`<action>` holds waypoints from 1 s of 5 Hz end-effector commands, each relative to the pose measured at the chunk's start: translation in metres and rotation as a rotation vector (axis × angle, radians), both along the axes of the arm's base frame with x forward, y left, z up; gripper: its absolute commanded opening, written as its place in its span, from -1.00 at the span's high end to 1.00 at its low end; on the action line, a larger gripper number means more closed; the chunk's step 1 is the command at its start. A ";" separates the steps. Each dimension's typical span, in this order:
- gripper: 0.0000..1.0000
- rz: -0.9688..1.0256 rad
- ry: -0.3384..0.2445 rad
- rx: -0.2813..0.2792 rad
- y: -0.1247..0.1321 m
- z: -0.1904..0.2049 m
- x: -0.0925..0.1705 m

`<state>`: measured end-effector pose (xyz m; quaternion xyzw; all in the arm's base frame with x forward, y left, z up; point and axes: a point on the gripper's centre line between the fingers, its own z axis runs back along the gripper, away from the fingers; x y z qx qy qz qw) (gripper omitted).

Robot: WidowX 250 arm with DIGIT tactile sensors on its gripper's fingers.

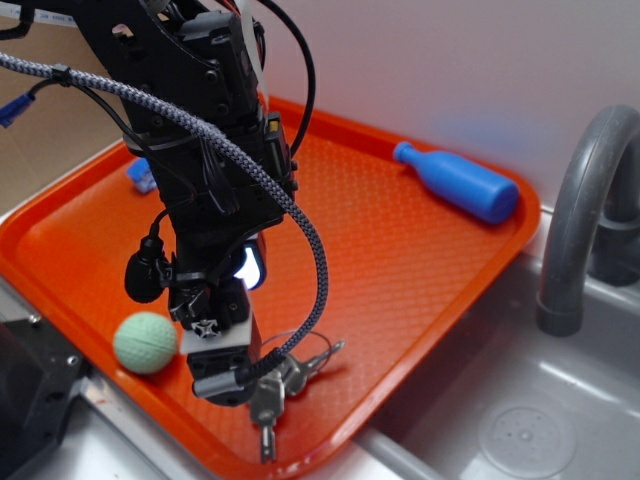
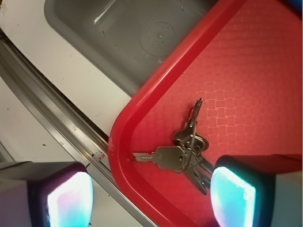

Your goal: Grab the silver keys.

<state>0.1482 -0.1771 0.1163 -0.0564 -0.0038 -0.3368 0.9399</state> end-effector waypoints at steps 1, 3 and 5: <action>-1.00 0.019 -0.048 0.022 -0.002 -0.008 -0.004; -1.00 -0.006 -0.005 0.007 0.002 -0.045 0.010; 1.00 -0.014 0.016 0.029 0.006 -0.060 0.019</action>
